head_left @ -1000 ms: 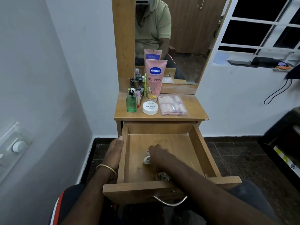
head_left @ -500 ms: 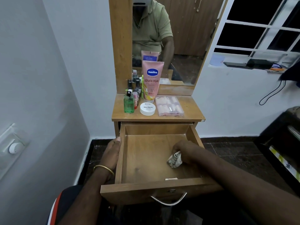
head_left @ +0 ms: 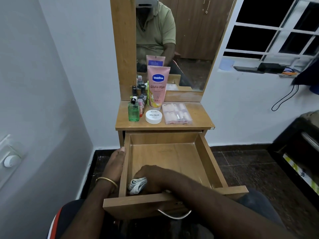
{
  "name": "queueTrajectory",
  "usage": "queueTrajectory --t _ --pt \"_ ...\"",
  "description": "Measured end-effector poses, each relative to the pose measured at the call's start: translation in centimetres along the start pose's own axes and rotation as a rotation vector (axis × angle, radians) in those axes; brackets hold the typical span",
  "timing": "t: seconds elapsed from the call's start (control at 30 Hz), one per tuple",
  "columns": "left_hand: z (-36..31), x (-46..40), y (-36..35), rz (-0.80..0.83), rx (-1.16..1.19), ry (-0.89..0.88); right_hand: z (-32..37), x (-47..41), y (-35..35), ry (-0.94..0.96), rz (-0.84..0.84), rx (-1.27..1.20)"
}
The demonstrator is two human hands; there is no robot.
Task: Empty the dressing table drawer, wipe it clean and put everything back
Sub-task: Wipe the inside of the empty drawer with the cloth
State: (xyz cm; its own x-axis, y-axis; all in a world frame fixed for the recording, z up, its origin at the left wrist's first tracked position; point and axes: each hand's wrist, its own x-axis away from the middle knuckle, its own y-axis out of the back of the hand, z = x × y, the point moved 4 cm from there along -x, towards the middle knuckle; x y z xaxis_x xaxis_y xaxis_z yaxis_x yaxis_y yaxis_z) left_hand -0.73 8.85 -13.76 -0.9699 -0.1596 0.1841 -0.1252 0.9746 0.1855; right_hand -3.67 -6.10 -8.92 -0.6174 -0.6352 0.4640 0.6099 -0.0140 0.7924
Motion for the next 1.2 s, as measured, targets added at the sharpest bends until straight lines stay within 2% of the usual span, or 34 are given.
queueTrajectory --t 0.2,0.3,0.4,0.47,0.57,0.67,0.73,0.97,1.1,1.2 --pt "0.1 0.0 0.0 0.013 -0.01 -0.002 -6.2 5.7 2.1 -0.203 0.191 0.022" --pt "0.1 0.0 0.0 0.015 -0.021 0.013 -9.9 7.3 3.2 -0.336 0.289 0.139" --pt "0.0 0.2 0.0 0.013 -0.017 0.028 -11.6 6.7 4.0 -0.379 0.306 0.198" --pt "-0.1 0.3 0.0 0.014 -0.012 0.035 -11.9 5.6 4.6 -0.401 0.184 0.196" --pt "-0.2 0.3 0.0 0.017 -0.007 0.045 -12.0 4.7 6.1 -0.344 -0.157 0.29" --pt "0.0 0.1 0.1 0.028 -0.012 0.044 -12.2 5.3 6.2 -0.291 -0.279 0.366" --pt "0.2 0.0 0.2 0.03 -0.024 0.045 -12.3 5.9 5.7 -0.285 -0.238 0.341" --pt "0.5 0.0 0.2 0.016 -0.035 0.059 -11.6 8.4 2.6 -0.349 0.151 0.246" --pt "0.3 0.3 0.1 0.015 -0.022 0.057 -10.7 8.3 2.6 -0.338 0.363 0.07" --pt "0.4 0.1 0.2 0.014 -0.025 0.056 -10.8 8.8 4.5 -0.397 0.358 0.064"
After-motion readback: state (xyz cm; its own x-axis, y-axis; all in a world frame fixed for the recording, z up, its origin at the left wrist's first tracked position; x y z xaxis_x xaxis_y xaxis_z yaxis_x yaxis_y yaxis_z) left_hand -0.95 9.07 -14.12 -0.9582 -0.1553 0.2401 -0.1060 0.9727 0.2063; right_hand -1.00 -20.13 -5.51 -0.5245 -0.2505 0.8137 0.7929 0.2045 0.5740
